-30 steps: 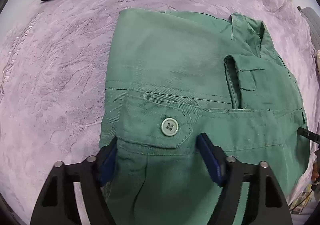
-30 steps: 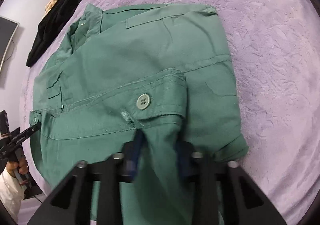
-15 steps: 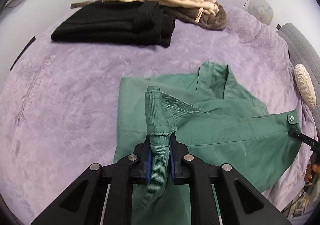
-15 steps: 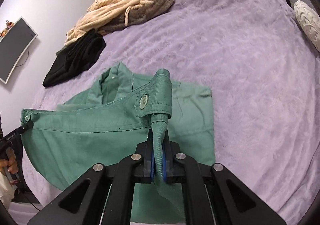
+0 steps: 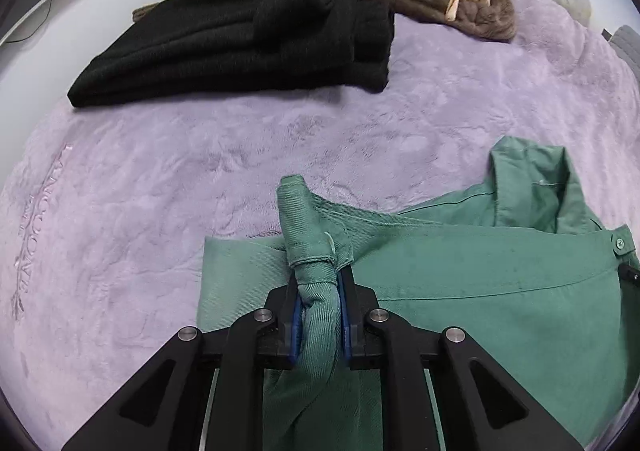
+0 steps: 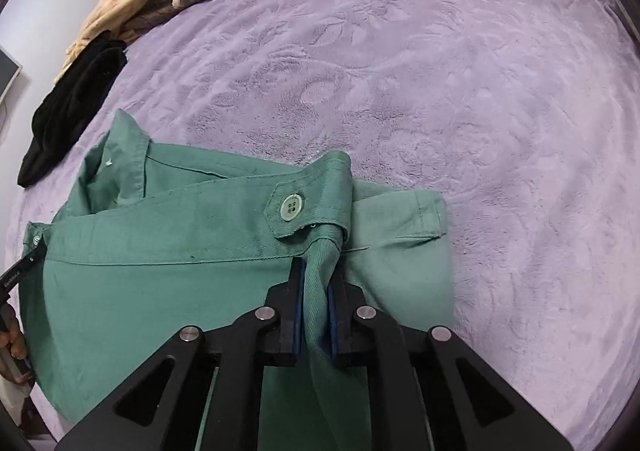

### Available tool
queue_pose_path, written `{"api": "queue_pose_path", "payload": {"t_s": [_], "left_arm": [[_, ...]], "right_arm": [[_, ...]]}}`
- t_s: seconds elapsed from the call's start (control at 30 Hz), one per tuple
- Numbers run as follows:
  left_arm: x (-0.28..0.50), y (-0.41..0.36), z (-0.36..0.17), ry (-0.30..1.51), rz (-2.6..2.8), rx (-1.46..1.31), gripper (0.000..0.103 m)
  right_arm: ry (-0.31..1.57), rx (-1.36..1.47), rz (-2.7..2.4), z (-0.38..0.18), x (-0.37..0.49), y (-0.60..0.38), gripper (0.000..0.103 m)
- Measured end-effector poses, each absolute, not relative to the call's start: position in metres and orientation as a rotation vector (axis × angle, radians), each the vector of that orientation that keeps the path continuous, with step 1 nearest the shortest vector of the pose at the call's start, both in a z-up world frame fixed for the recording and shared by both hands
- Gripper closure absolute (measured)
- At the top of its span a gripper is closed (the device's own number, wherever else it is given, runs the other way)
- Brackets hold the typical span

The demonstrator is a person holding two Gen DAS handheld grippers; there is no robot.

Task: Fold small clothes
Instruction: 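Grasp the hem with both grippers and fold it toward the collar, then open both grippers and release the folded hem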

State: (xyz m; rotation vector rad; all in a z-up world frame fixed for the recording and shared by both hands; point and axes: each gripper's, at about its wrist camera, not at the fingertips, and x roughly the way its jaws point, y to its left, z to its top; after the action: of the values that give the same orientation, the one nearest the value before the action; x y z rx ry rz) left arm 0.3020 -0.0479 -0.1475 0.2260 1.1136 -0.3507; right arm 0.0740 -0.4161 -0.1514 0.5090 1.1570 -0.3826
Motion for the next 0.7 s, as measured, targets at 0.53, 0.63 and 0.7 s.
{"api": "queue_pose_path", "payload": {"t_s": [0.53,0.63,0.7], "left_arm": [[0.240,-0.024,-0.095,1.091,-0.417,0.221,0.028],[0.203,-0.048,-0.104,1.152,-0.511,0.169,0.028],[0.183,-0.064,-0.119,1.180,-0.528,0.157,0.028]], "right_arm": [[1.104,0.738,-0.080,-0.099,0.025,-0.305,0.075],[1.140,0.806,0.002,-0.125,0.030,-0.259,0.075],[1.184,0.776,0.003,-0.144,0.035,-0.240,0.076]]}}
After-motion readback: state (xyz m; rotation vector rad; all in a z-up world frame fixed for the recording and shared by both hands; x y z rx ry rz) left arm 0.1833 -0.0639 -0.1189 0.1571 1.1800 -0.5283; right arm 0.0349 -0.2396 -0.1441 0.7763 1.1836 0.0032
